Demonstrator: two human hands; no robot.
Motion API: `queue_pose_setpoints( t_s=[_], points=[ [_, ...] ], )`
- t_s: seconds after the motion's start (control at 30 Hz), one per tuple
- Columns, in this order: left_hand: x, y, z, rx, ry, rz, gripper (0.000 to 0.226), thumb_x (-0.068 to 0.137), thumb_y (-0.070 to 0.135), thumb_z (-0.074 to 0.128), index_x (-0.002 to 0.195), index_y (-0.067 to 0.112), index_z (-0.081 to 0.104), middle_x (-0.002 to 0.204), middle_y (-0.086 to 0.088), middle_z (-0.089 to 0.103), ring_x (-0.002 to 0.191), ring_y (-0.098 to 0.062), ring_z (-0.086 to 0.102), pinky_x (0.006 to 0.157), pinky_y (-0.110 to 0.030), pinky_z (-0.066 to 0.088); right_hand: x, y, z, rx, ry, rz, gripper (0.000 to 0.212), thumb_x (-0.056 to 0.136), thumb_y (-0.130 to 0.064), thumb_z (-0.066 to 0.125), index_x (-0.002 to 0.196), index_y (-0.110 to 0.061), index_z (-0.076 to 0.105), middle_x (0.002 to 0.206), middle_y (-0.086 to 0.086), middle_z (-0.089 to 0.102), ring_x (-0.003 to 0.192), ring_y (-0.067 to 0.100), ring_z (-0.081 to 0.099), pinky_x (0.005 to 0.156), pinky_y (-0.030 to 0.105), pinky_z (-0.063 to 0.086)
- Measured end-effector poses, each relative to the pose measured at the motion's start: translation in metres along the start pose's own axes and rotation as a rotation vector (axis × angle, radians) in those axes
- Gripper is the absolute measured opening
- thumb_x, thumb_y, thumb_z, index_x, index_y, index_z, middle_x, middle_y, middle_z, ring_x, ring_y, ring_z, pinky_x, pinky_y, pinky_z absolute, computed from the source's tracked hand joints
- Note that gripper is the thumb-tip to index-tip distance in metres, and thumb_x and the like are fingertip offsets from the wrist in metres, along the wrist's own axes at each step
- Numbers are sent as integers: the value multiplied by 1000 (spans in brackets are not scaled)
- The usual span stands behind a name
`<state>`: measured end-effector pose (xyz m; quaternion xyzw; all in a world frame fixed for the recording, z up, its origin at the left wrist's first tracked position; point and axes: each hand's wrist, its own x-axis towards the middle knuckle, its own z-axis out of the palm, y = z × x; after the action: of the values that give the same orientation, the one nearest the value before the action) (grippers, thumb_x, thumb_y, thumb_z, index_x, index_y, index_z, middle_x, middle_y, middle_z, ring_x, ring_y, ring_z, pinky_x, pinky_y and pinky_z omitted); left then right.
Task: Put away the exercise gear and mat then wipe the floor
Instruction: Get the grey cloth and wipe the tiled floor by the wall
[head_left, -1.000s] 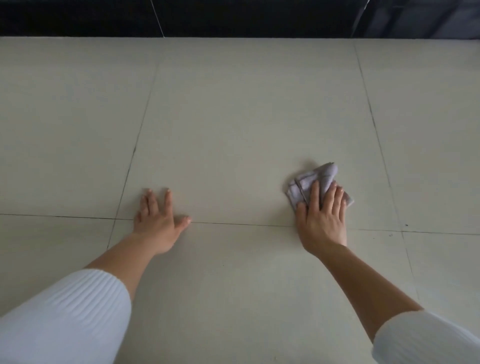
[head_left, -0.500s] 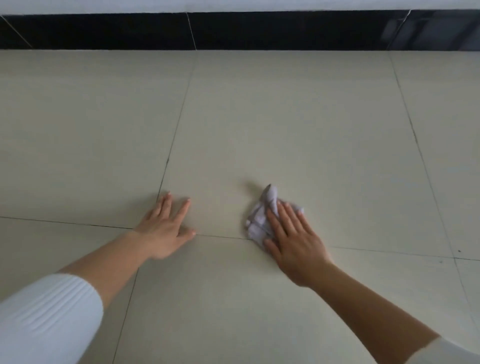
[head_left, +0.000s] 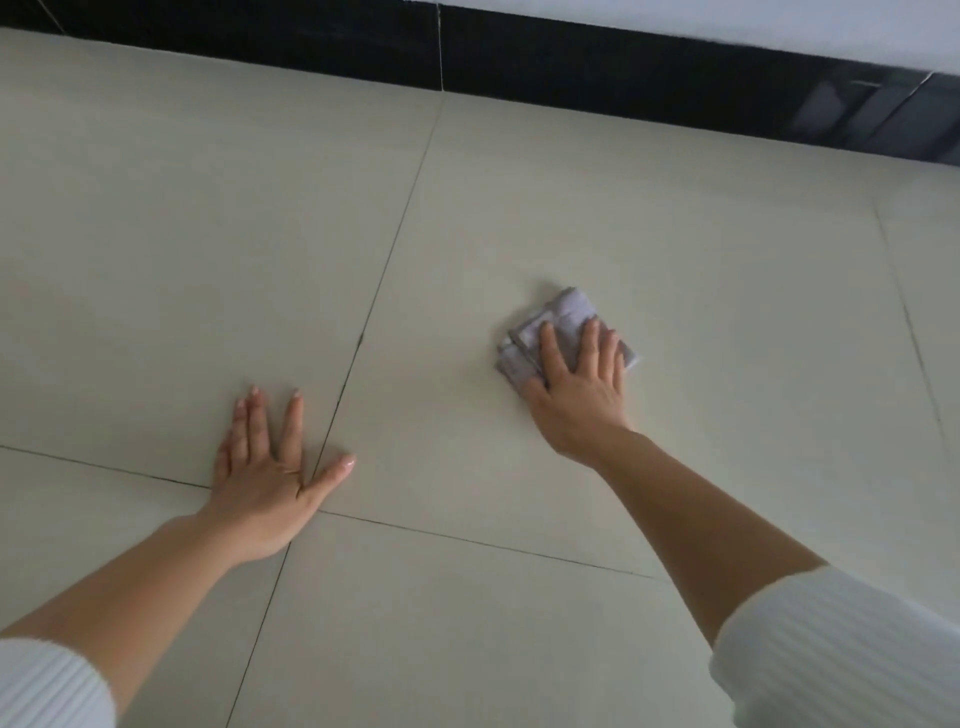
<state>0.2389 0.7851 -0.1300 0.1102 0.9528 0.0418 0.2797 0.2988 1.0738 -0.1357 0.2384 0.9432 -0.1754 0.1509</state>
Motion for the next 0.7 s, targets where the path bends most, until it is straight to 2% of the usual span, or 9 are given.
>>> queue_pose_setpoints(
  t_s=[0.1,0.2,0.3,0.33,0.37,0.4,0.47,0.6,0.7],
  points=[
    [2,0,-3,-16,-16,-11,96,71,82,15,141,33,-29,150,-6,-37,137,-18,-36,115,-39,-13,-15,-62,21,-67,-47,-338,56,101,-46,21,153,-33,3,156,16,-24,141,33,-28,115,42,-17],
    [1,-2,-2,-9,8,2,106,57,89,3,141,34,-28,151,-6,-35,137,-17,-34,114,-37,-13,-41,-89,50,-148,-70,-566,55,101,-46,12,152,-31,-5,155,8,-25,141,28,-30,114,39,-20],
    [2,-3,-1,-21,25,10,105,53,86,-2,142,35,-26,151,-5,-34,137,-15,-35,114,-37,-13,-27,-67,52,-240,20,-677,58,99,-45,12,152,-23,20,159,13,15,147,32,11,120,42,0],
    [2,-3,-2,-29,29,14,104,54,86,-1,141,36,-27,151,-5,-34,136,-14,-37,114,-36,-14,-14,-56,47,-246,78,-651,59,100,-45,10,150,-19,27,155,16,25,144,34,22,119,44,9],
    [2,-3,-2,-34,26,19,102,55,86,-1,141,37,-28,151,-4,-35,133,-11,-40,113,-36,-15,1,-44,38,-257,108,-599,62,100,-44,3,151,-17,26,155,18,24,144,35,21,119,46,12],
    [1,-3,-1,-37,20,25,102,56,86,0,140,36,-29,150,-4,-36,129,-9,-43,113,-35,-16,15,-30,27,-260,124,-503,63,100,-45,-2,153,-17,16,158,18,13,146,34,11,120,46,7],
    [1,-5,0,-37,19,38,103,58,85,0,142,33,-28,150,-5,-36,125,-7,-45,112,-35,-17,38,4,4,-229,121,-237,59,100,-48,6,153,-23,0,160,11,-5,148,28,-5,120,40,-4],
    [1,-8,3,-2,38,49,106,57,88,-6,140,28,-31,150,-7,-36,121,-6,-49,113,-37,-14,72,40,-33,-90,169,142,60,100,-47,19,154,-24,5,160,15,-4,147,33,-5,119,44,-2],
    [2,-9,2,-14,26,54,103,55,88,-14,135,28,-37,145,-2,-44,119,-6,-53,113,-37,-13,96,10,-33,10,121,259,61,99,-53,21,153,-31,5,159,18,-11,145,38,-13,117,46,-9]
  ],
)
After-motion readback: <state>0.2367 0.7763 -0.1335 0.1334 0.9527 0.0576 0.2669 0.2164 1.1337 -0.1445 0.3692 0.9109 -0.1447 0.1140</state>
